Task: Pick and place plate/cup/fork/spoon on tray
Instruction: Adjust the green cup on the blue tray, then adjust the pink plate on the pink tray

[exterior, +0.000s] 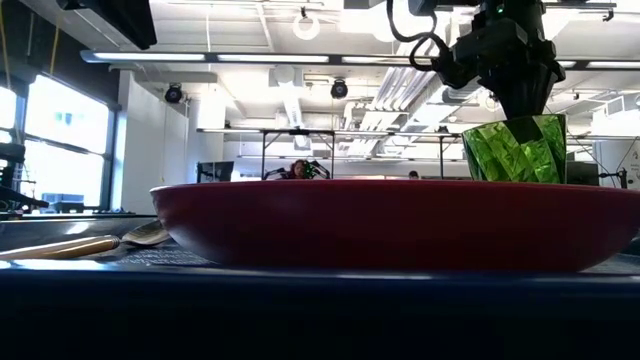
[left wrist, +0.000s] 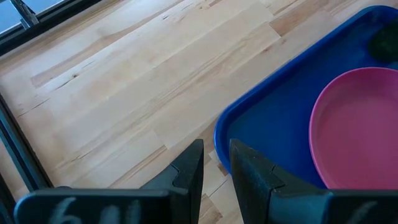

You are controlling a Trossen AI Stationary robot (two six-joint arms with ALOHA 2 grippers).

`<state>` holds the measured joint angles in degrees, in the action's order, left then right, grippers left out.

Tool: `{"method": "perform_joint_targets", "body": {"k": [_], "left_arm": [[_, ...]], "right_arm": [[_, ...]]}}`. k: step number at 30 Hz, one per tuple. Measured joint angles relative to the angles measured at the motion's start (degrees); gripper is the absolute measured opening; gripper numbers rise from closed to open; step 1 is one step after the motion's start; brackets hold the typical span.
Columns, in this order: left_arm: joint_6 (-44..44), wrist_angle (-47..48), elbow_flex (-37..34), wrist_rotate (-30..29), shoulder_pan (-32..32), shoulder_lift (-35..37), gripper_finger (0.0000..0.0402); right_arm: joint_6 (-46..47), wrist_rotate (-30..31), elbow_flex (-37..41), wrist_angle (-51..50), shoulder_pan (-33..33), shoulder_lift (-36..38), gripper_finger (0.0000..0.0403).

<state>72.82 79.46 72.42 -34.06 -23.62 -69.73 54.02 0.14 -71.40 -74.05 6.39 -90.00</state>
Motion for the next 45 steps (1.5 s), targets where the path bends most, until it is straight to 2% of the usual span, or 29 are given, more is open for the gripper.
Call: {"method": "perform_joint_targets", "body": {"k": [11,16,25,28,33,36,40,45], "left_arm": [[0.0,0.0,0.0,0.0,0.0,0.0,0.0067],[0.0,0.0,0.0,0.7,0.0,0.0,0.0067],[0.8,-1.1,0.0,2.9,0.0,0.0,0.0067],[2.2,-3.9,0.0,7.0,0.0,0.0,0.0067],[2.1,-16.8,-2.8,14.1,-1.4,-0.1,0.0067],[2.6,-22.4,-4.3,14.3,-2.2,-1.6,0.0067],[3.4,-25.0,-4.9,14.5,-2.4,-4.9,0.0067],[-0.1,-27.9,-5.0,15.0,-2.4,-10.1,0.0067]], "right_arm": [[-0.1,1.9,0.0,-0.2,0.0,0.0,0.0058],[-0.1,2.8,-1.0,-2.5,-0.2,0.4,0.0062],[-0.5,5.3,-7.6,-6.7,-0.4,0.5,0.0063],[-0.5,5.5,-10.5,-7.2,-0.4,0.5,0.0063],[-1.4,5.5,-15.4,-7.5,-0.4,0.5,0.0063],[-0.9,5.5,-18.6,-7.5,-0.4,0.5,0.0063],[-0.2,5.9,-23.1,-7.5,-0.4,0.5,0.0063],[-0.1,6.3,-28.2,-7.4,-0.4,0.6,0.0063]]}}
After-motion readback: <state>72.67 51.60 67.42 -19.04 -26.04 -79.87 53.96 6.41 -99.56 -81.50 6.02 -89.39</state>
